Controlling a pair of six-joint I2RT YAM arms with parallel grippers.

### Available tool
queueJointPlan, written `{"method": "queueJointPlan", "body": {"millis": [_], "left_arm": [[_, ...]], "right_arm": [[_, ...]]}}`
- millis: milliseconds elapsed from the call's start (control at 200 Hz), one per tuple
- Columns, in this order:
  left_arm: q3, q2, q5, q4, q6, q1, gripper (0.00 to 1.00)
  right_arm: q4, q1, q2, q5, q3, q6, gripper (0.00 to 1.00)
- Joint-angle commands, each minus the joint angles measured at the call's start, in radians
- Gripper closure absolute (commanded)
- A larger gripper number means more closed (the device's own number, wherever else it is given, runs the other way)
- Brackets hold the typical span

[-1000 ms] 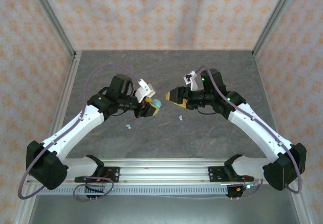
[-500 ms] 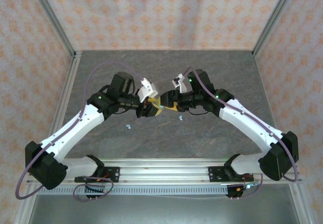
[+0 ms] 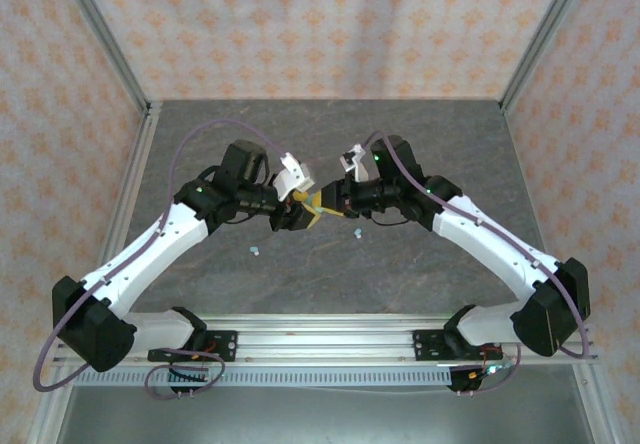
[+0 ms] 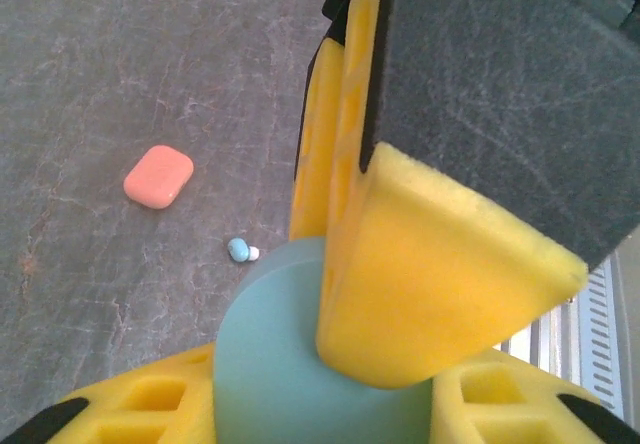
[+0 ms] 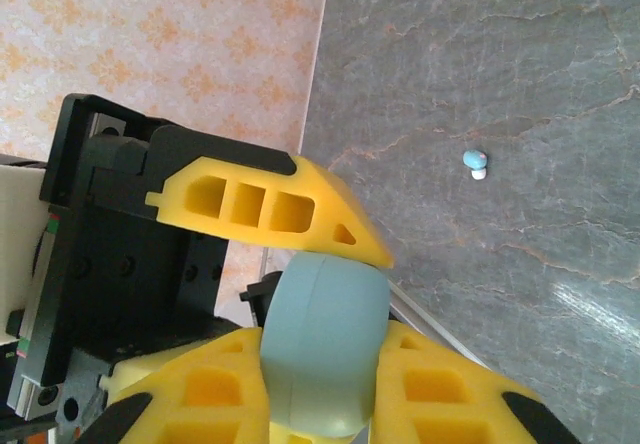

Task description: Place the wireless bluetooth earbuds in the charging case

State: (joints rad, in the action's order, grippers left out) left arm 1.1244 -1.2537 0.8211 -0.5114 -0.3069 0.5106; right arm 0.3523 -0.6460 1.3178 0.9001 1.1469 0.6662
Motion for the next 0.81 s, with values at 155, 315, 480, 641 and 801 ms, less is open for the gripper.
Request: {"method": "queueJointPlan", "body": {"millis": [155, 315, 480, 641, 801], "left_arm": [[-0.052, 0.12, -0.129, 0.254, 0.158, -0.034, 0.33], [-0.181, 0.202, -0.097, 0.534, 0.425, -0.162, 0.24], [-0.284, 0.24, -0.057, 0.736, 0.608, -0.193, 0.23], [-0.359, 0.252, -0.002, 0.901, 0.707, -0.192, 0.23], [-0.384, 0.247, 0.042, 0.977, 0.713, -0.19, 0.24]], "right_arm": [[-0.279, 0.006, -0.032, -0.082, -0.064, 0.26, 0.87], [-0.446, 0.025, -0.06, -0.118, -0.112, 0.408, 0.86], [-0.549, 0.04, -0.089, -0.157, -0.143, 0.498, 0.87], [-0.624, 0.041, -0.082, -0.129, -0.15, 0.569, 0.87], [-0.652, 0.042, -0.066, -0.076, -0.136, 0.606, 0.87]]}}
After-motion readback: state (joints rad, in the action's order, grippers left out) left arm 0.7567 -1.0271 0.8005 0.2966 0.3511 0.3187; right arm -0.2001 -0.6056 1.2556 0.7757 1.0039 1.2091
